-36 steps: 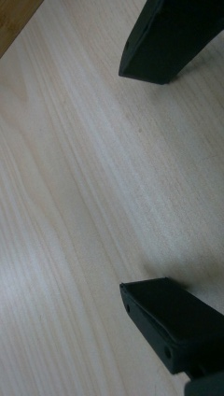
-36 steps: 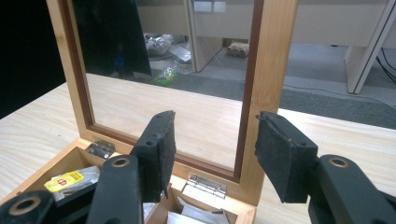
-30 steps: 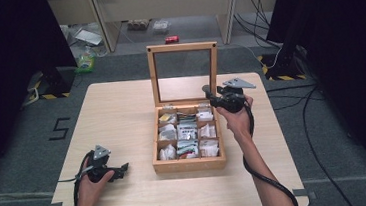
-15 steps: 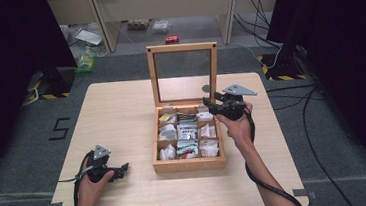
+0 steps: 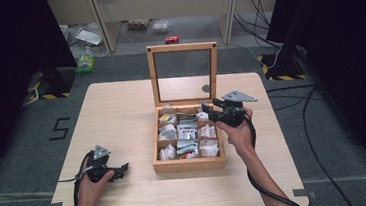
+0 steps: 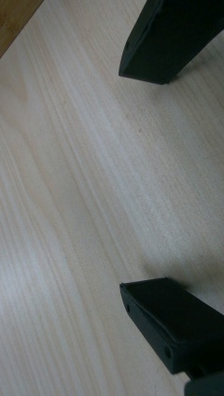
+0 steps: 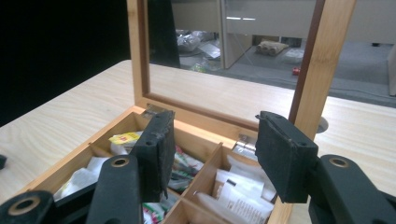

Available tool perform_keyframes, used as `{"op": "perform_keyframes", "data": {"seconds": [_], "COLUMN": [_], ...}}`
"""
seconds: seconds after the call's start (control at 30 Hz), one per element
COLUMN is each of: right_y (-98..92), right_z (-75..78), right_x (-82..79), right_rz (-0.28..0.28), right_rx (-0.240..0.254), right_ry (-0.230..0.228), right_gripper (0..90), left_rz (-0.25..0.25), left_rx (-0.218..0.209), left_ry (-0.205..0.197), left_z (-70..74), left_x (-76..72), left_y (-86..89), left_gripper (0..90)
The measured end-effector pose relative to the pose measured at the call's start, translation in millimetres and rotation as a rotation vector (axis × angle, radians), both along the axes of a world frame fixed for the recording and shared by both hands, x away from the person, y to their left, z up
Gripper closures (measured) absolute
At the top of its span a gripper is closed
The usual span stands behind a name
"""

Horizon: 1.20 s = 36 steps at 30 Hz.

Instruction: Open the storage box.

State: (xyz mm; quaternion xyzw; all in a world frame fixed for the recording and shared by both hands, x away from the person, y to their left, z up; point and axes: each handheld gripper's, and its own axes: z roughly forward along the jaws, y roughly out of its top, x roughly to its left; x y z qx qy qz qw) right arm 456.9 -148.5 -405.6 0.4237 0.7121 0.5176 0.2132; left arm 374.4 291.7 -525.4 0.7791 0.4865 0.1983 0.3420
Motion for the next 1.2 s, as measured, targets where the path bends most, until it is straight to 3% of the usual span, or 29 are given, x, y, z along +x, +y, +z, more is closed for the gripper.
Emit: {"op": "perform_keyframes", "data": {"seconds": [0.6,1.2], "right_y": [-2.8,-2.6], "right_z": [-8.5,-18.4], "right_x": [-22.9,-34.1], "right_rz": [0.022,0.031], "right_rx": [-0.01,-0.023], "right_ry": [0.016,0.046], "right_gripper": [47.0,46.6], "left_rz": [0.001,0.001], "left_rx": [0.0,0.0], "left_ry": [0.0,0.0], "left_z": [0.0,0.0], "left_x": [-0.1,-0.1], "left_y": [-0.1,-0.1], "left_gripper": [0.0,0.0]}}
